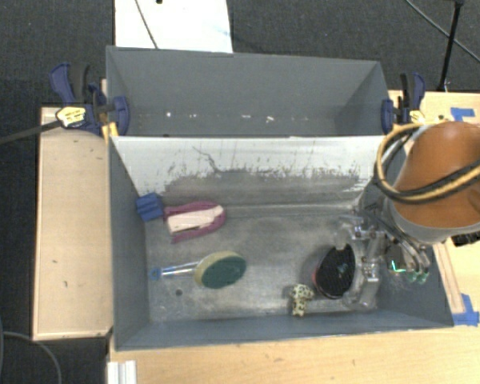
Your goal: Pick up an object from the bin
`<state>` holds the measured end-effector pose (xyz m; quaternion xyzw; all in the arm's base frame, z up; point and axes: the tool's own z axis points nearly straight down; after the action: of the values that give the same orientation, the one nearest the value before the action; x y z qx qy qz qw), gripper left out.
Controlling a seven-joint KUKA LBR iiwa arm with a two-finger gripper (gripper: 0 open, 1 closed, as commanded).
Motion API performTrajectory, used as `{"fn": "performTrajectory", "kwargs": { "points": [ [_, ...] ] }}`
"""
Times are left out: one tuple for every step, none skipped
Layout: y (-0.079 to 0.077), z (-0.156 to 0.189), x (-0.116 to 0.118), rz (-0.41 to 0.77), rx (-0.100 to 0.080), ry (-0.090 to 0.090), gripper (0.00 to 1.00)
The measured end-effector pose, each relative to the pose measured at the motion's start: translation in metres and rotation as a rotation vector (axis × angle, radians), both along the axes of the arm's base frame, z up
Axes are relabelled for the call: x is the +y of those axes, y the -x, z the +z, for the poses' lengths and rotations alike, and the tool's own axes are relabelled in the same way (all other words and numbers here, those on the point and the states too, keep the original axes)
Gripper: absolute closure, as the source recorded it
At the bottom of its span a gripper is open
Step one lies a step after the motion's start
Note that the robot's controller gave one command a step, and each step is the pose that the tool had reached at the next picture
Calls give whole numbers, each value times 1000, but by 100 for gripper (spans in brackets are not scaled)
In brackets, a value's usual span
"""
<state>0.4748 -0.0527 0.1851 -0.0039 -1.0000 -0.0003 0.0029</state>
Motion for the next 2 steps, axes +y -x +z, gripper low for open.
{"fn": "performTrajectory", "kwargs": {
  "points": [
    [-43,-117,-17,639,-2,-3,0],
    [-17,-84,-76,147,-6,1,0]
  ]
}}
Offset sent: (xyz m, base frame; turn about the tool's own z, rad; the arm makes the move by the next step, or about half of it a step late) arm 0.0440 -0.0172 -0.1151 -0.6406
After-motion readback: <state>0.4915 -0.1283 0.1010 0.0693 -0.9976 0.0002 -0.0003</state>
